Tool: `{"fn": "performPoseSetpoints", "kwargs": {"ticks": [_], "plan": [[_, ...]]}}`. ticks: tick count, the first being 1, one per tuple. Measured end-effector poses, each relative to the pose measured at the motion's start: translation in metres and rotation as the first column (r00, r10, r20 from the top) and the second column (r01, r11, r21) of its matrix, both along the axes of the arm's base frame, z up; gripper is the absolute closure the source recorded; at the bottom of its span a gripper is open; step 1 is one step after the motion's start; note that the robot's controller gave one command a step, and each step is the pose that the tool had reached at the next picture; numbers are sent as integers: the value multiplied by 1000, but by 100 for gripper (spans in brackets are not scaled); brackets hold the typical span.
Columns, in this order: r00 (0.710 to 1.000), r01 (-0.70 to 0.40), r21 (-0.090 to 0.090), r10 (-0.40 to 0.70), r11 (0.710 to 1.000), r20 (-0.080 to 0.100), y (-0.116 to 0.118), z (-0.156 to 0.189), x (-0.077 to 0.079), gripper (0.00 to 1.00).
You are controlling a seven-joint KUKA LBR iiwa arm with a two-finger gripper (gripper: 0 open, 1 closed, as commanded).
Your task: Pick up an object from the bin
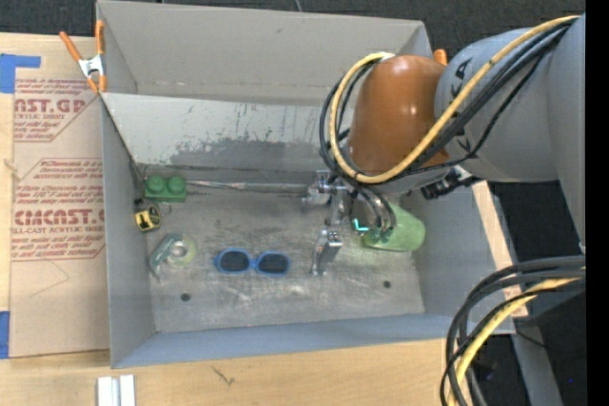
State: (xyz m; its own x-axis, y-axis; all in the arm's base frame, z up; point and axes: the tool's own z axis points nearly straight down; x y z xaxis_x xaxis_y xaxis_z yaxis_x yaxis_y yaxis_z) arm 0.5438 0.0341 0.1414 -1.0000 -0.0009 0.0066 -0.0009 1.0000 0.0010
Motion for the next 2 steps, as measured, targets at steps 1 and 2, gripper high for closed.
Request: {"fn": "performPoseSetpoints", "kwargs": {"ticks": [1,2], "plan": [[955,-295,2,295,955,4,79,-58,-8,0],[956,-292,1,292,956,6,77,-56,-7,100]]}}
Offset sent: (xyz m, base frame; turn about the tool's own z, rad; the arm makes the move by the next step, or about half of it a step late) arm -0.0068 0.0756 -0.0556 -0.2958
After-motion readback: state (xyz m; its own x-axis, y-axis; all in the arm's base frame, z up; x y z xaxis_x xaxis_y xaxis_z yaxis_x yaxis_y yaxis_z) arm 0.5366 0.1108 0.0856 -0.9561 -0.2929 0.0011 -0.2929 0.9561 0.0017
